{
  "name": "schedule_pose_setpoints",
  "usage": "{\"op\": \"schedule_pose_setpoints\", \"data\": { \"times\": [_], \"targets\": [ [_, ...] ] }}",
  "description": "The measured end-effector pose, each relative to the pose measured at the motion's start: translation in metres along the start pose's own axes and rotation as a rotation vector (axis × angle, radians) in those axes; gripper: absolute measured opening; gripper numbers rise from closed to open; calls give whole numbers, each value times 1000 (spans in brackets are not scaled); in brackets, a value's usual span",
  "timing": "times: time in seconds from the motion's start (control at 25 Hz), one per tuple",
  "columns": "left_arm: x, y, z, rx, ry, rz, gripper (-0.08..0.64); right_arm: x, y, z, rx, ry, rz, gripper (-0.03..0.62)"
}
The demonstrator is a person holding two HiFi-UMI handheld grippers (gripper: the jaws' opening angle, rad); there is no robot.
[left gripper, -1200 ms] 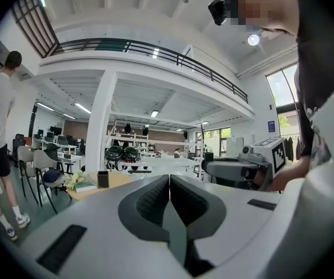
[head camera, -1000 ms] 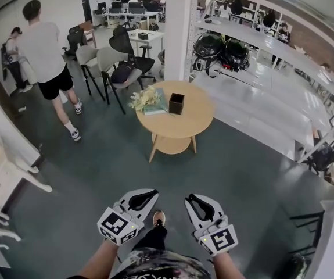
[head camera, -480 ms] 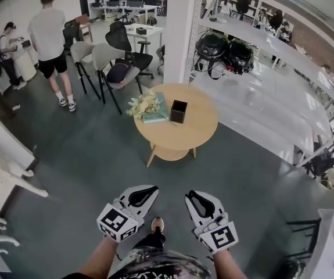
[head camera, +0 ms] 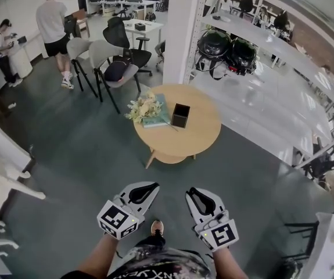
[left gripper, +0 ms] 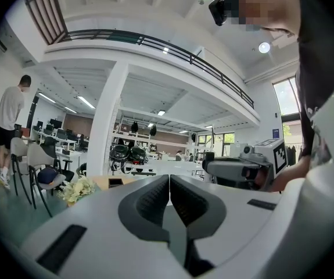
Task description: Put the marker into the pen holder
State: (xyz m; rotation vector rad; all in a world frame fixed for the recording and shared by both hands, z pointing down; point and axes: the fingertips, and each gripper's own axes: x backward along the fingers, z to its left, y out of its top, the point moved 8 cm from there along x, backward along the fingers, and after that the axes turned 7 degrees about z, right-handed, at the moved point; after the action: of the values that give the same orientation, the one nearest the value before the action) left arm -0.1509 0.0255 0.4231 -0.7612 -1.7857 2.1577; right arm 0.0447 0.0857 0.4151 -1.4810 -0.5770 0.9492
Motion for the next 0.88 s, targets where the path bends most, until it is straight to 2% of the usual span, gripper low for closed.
{"op": "schedule_pose_setpoints", "data": {
  "times": [0.36,0.88],
  "targets": [
    [-12,5,30,-10,-18,3,23,-29,3,-10,-1,-23,-6,64],
    [-40,15,49,-36,-48,0,23,-45,8,-32,1,-47,-2,64]
  ]
}}
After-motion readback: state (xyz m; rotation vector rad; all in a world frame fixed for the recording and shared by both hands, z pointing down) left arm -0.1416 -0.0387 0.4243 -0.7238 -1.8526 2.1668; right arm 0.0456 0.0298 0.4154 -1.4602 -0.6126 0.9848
